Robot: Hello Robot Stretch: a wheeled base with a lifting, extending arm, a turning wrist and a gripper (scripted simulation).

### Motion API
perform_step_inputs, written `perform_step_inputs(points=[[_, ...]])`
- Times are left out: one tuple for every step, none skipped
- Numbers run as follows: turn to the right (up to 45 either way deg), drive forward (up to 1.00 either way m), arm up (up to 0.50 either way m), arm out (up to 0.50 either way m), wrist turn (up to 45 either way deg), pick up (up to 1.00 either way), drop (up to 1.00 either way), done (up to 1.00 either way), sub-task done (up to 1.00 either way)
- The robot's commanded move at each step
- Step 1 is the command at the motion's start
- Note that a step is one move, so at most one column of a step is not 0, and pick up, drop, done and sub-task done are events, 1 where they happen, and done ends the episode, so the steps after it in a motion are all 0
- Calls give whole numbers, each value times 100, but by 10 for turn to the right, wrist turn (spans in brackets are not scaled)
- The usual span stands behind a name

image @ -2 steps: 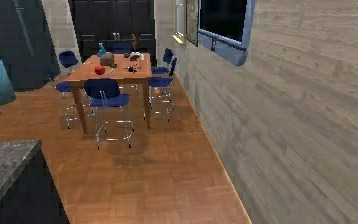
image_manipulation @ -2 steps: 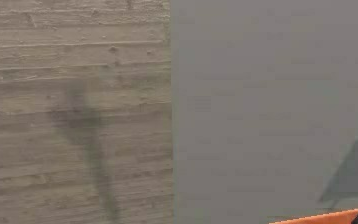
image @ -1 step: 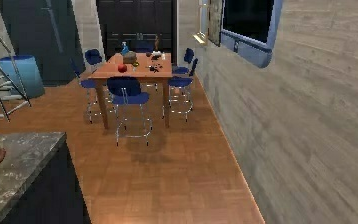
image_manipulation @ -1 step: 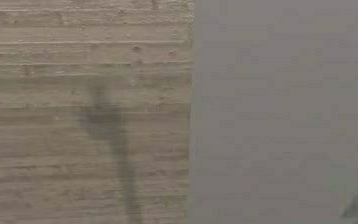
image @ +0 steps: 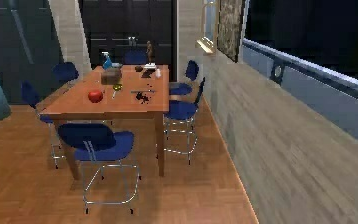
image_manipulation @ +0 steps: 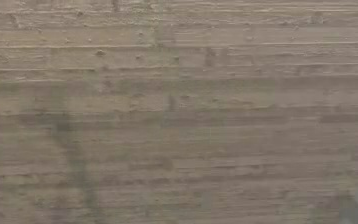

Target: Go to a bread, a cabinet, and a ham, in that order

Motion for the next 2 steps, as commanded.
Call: perform_step_inputs(points=[[-270,0,0,0,0,0,0,0,0],[0,70,0,0,0,0,0,0,0]])
